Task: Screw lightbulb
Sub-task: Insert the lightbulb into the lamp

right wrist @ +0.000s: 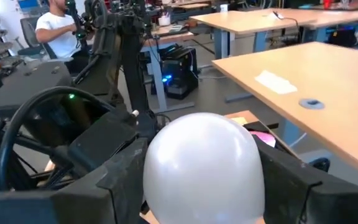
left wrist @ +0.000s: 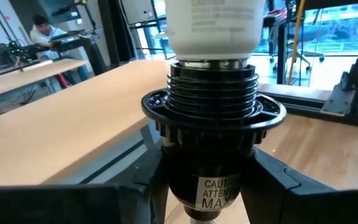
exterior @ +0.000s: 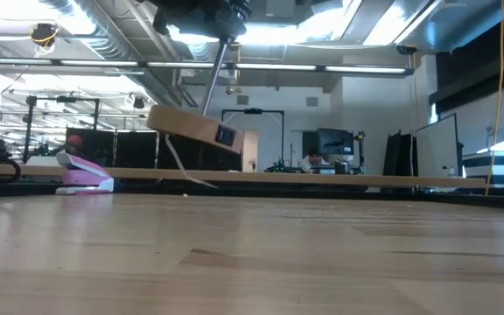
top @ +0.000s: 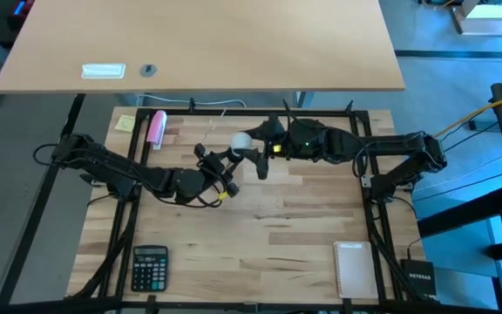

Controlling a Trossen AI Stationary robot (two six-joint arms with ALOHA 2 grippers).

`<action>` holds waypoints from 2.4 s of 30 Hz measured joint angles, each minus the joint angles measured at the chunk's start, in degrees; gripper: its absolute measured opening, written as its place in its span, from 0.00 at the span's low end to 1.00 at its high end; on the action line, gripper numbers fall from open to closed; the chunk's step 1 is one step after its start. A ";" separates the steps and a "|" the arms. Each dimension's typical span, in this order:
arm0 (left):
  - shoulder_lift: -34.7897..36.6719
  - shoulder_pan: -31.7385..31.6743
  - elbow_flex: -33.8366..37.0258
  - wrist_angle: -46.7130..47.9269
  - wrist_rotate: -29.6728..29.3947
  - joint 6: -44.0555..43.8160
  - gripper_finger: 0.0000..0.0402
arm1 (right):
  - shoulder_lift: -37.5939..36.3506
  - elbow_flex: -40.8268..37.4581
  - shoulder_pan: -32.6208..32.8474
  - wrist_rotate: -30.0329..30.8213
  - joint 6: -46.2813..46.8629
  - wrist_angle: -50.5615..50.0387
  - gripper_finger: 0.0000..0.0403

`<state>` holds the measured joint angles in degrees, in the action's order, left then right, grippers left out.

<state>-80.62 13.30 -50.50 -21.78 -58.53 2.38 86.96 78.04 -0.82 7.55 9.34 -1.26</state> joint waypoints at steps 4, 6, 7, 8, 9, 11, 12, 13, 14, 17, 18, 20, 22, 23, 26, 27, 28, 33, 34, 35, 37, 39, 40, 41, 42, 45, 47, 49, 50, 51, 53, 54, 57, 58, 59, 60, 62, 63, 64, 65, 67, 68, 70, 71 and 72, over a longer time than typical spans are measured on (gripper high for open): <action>0.00 0.06 0.00 0.49 0.24 -0.01 0.34 | 0.04 -0.09 -0.02 -1.06 -0.47 0.63 0.63; 0.00 0.16 0.00 0.52 0.32 -0.27 0.34 | 0.07 -0.22 -0.02 -2.23 -1.22 1.66 0.67; 0.00 0.20 0.00 0.50 0.32 -0.28 0.34 | 0.07 -0.22 -0.02 -2.65 -1.87 2.04 0.69; 0.00 0.20 0.00 0.48 0.34 -0.35 0.34 | 0.09 -0.20 -0.04 -2.92 -2.35 2.37 0.72; 0.02 0.20 0.00 0.48 0.38 -0.38 0.34 | 0.10 -0.20 -0.06 -3.25 -2.39 2.47 0.75; 0.10 0.19 -0.31 -0.49 0.30 -0.22 0.34 | 0.14 -0.47 -0.03 -4.96 -2.01 0.51 0.79; 0.34 0.24 -0.58 -1.37 0.33 -0.45 0.34 | 0.26 -0.67 0.03 -5.70 -2.14 -0.53 0.81; 0.54 0.27 -0.66 -1.54 0.32 -0.45 0.34 | 0.53 -0.79 0.04 -5.81 -2.55 -0.34 0.83; 0.54 0.31 -0.63 -1.50 0.25 -0.31 0.34 | 0.45 -0.79 0.04 -6.77 -3.13 -0.68 0.84; 0.39 0.35 -0.44 -0.28 0.80 -0.43 0.34 | -1.60 -0.41 0.04 -8.88 -4.12 -1.60 0.87; 0.47 0.35 -0.44 -0.13 0.75 -0.32 0.34 | -2.33 -0.37 0.04 -9.35 -4.63 -2.66 0.87; 0.86 0.35 -0.44 -0.56 0.73 -0.40 0.34 | -3.45 -0.42 0.04 -10.68 -5.57 -5.76 0.87; 1.07 0.61 -0.44 -0.32 1.64 -0.15 0.34 | -4.89 -0.49 0.04 -11.53 -6.91 -9.00 0.87; 1.12 0.63 -0.44 -0.28 3.09 -0.42 0.34 | -5.84 -0.48 0.04 -11.66 -7.79 -10.63 0.87; 1.33 0.90 -0.37 0.31 10.11 -1.70 0.34 | -8.36 -0.37 0.04 -12.66 -12.01 -14.10 0.87; 1.38 0.96 -0.35 0.35 13.59 -1.93 0.34 | -8.77 -0.35 0.04 -13.48 -13.69 -14.82 0.87; 1.38 0.94 -0.35 0.33 17.55 -1.93 0.34 | -8.87 -0.35 0.04 -14.73 -15.05 -15.33 0.87; 1.38 0.87 -0.28 0.35 36.10 -2.34 0.34 | -8.66 -0.37 -0.57 -26.15 -20.08 -15.05 0.88; 1.38 0.85 -0.28 0.33 38.60 -2.78 0.34 | -8.54 -0.35 -0.86 -29.88 -20.52 -14.81 0.88; 1.38 0.67 -0.28 0.28 41.04 -3.33 0.34 | -8.40 -0.35 -1.11 -33.10 -20.58 -14.85 0.88; 1.38 0.35 -0.28 0.28 45.21 -4.65 0.34 | -8.03 -0.38 -1.20 -36.57 -20.43 -13.95 0.88; 1.38 -0.25 -0.26 0.28 47.39 -5.60 0.34 | -7.93 -0.38 -1.19 -37.34 -20.64 -11.26 0.88; 1.38 -0.61 -0.24 0.28 47.98 -5.93 0.34 | -7.95 -0.38 -1.09 -38.36 -21.19 -10.13 0.88; 1.25 -0.99 -0.23 0.16 48.66 -6.24 0.34 | -7.69 -0.35 -1.07 -39.42 -21.66 -8.55 0.88; 1.11 -1.36 -0.22 -0.16 49.35 -6.31 0.34 | -7.36 -0.29 -1.07 -40.03 -21.70 -6.99 0.88; 0.74 -2.39 -0.17 -0.29 51.84 -6.93 0.34 | -6.45 -0.31 -1.11 -40.97 -21.87 -5.06 0.88; 0.41 -2.60 -0.17 -0.53 52.16 -7.29 0.34 | -6.00 -0.31 -1.13 -41.22 -22.04 -4.32 0.88; 0.14 -2.89 -0.15 -0.55 52.17 -7.01 0.34 | -5.19 -0.31 -1.08 -41.37 -22.90 -3.35 0.88; 0.04 -2.97 -0.15 -0.60 52.20 -6.83 0.34 | -4.87 -0.31 -1.07 -41.67 -23.14 -2.83 0.88; 0.02 -2.97 -0.15 -0.59 52.20 -6.77 0.34 | -4.43 -0.31 -1.07 -42.07 -23.18 -2.42 0.88; 0.02 -2.97 -0.15 -0.63 52.20 -6.63 0.34 | -3.89 -0.31 -1.09 -42.97 -23.16 -1.78 0.88; 0.02 -2.97 -0.15 -0.67 52.20 -6.55 0.34 | -3.66 -0.31 -1.09 -43.17 -23.16 -1.80 0.87; 0.00 -2.97 -0.15 -0.61 52.22 -6.48 0.34 | -3.59 -0.31 -1.09 -43.17 -23.15 -2.03 0.84; 0.00 -2.97 -0.15 -0.56 52.22 -6.48 0.34 | -3.61 -0.31 -1.09 -43.17 -23.23 -2.00 0.82; 0.00 -2.97 -0.15 -0.49 52.20 -6.46 0.34 | -3.61 -0.31 -1.09 -43.09 -23.35 -1.85 0.79; 0.00 -2.97 -0.15 -0.36 52.21 -6.48 0.34 | -3.61 -0.31 -1.09 -43.08 -23.36 -1.80 0.76; -0.02 -2.97 -0.15 -0.20 52.11 -6.56 0.34 | -3.61 -0.31 -1.09 -42.25 -23.35 -2.19 0.69; -0.02 -2.97 -0.15 -0.13 51.82 -6.67 0.34 | -3.61 -0.28 -1.09 -41.10 -23.36 -2.67 0.65; -0.01 -2.95 -0.15 -0.02 51.25 -6.74 0.34 | -3.66 -0.26 -1.09 -39.64 -23.36 -3.37 0.62; 0.00 -2.90 -0.14 0.23 50.13 -6.77 0.34 | -3.73 -0.25 -1.08 -38.00 -23.35 -4.02 0.59; 0.07 -2.67 -0.04 0.73 46.95 -6.71 0.34 | -3.76 -0.20 -1.05 -34.99 -23.34 -4.99 0.56; 0.12 -2.48 -0.02 0.87 44.97 -6.67 0.34 | -3.85 -0.20 -1.05 -33.55 -23.28 -5.38 0.56; 0.19 -2.16 -0.02 0.92 40.40 -6.29 0.34 | -4.07 -0.17 -0.98 -29.98 -22.90 -5.74 0.56; 0.26 -2.00 -0.02 0.86 37.59 -6.09 0.34 | -4.11 -0.15 -0.98 -27.80 -22.28 -5.71 0.56; 0.28 -1.90 -0.02 0.79 34.86 -5.82 0.34 | -4.13 -0.13 -0.98 -25.33 -21.34 -5.66 0.56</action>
<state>-80.34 11.40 -50.52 -20.99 -23.67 -3.44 82.82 77.91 -1.80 -17.78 -12.00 -6.92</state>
